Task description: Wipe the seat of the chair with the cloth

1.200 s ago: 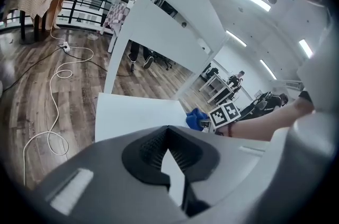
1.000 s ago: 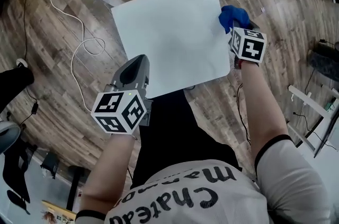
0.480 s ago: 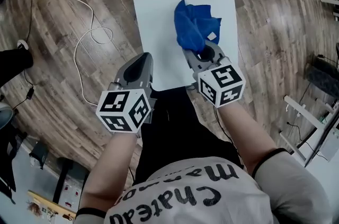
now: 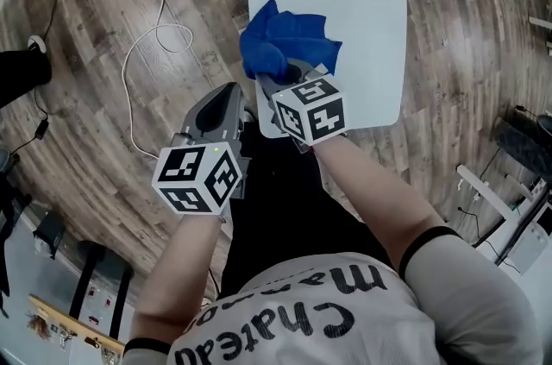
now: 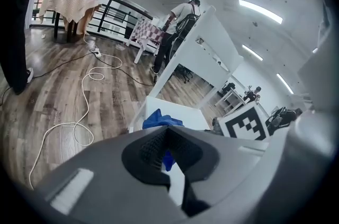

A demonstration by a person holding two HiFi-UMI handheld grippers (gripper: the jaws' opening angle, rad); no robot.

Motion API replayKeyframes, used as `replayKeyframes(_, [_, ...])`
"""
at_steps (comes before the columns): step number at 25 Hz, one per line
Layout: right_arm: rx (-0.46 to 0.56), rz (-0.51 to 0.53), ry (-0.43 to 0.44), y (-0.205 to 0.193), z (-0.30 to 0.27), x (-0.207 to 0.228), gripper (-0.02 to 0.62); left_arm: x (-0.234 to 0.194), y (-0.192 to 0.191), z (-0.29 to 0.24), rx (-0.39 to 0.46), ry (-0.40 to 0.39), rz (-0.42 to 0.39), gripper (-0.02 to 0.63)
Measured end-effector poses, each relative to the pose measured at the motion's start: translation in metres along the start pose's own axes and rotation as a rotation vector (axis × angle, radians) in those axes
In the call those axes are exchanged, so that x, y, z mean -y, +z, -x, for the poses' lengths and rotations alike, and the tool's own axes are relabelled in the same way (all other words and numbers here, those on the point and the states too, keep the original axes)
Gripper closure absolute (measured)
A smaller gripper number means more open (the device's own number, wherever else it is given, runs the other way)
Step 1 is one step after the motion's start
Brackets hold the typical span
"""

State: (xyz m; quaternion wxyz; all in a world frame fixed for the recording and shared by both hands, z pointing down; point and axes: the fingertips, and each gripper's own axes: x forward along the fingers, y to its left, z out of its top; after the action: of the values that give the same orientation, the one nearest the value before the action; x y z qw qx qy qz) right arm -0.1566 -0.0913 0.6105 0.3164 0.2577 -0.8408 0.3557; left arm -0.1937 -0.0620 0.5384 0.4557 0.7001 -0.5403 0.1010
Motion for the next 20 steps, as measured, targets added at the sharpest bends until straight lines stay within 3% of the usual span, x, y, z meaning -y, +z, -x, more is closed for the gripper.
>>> replayKeyframes(4, [-0.086,-0.006,-0.045,-0.02,-0.016,0.016,0.529,-0.002,-0.003,-0.003,-0.001,-0.003,0.007,0.597])
replayKeyframes(7, [-0.137,0.063,-0.084,-0.031,-0.02,0.025,0.529,-0.002,-0.007,-0.007,-0.015,-0.009,0.009,0.597])
replayKeyframes(11, [-0.132,0.144,-0.095,-0.031,-0.02,0.03,0.529,0.0,-0.01,-0.015,-0.04,-0.013,-0.004,0.597])
replayKeyframes(20, [-0.1,0.061,-0.182,-0.044,0.016,0.081,0.529,0.029,-0.008,-0.044,-0.083,-0.062,-0.068,0.597])
